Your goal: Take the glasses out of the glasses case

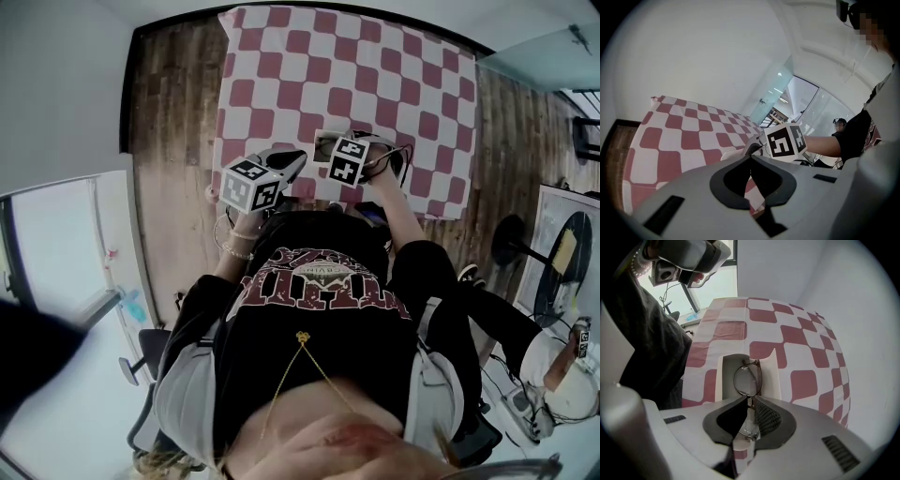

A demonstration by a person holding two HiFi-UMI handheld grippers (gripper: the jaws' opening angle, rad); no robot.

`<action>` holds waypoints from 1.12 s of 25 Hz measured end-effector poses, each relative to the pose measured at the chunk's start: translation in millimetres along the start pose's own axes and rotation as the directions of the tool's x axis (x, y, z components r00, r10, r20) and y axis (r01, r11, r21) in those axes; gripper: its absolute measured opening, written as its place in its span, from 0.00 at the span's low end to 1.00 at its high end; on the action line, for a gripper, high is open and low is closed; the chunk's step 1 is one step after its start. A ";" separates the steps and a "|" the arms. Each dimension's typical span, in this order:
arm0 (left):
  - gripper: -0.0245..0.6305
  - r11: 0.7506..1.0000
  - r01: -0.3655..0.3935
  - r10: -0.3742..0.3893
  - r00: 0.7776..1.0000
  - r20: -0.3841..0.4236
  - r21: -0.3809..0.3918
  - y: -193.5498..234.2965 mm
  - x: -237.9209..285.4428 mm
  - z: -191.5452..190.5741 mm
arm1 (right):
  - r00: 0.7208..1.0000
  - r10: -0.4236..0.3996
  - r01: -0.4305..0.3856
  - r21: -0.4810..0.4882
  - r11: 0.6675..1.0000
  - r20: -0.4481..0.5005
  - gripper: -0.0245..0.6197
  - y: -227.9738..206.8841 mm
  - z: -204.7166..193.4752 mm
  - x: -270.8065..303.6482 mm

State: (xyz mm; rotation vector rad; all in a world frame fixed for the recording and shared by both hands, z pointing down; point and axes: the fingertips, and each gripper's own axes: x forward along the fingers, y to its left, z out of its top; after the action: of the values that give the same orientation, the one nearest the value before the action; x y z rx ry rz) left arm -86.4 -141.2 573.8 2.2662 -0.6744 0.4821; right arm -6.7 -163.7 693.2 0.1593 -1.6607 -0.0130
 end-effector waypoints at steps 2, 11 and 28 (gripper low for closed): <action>0.05 1.000 0.002 -0.002 1.000 -0.004 -0.002 -0.5 1.2 -0.6 | 1.000 0.001 -0.001 -0.002 1.000 0.001 0.13 -0.3 0.0 0.0; 0.05 1.000 0.014 -0.014 1.000 -0.021 0.000 -4.1 5.2 -2.4 | 1.000 0.006 -0.006 -0.004 1.000 0.002 0.13 -0.6 -0.1 -0.5; 0.05 1.000 0.007 -0.007 1.000 -0.023 0.009 -5.4 6.2 -3.5 | 1.000 0.010 -0.010 0.001 1.000 0.005 0.13 -1.1 0.0 0.5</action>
State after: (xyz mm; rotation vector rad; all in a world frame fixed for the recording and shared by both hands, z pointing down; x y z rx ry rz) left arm -78.8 -137.4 576.5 2.2672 -0.6535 0.5080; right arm -6.6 -164.9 693.7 0.1515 -1.6670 -0.0051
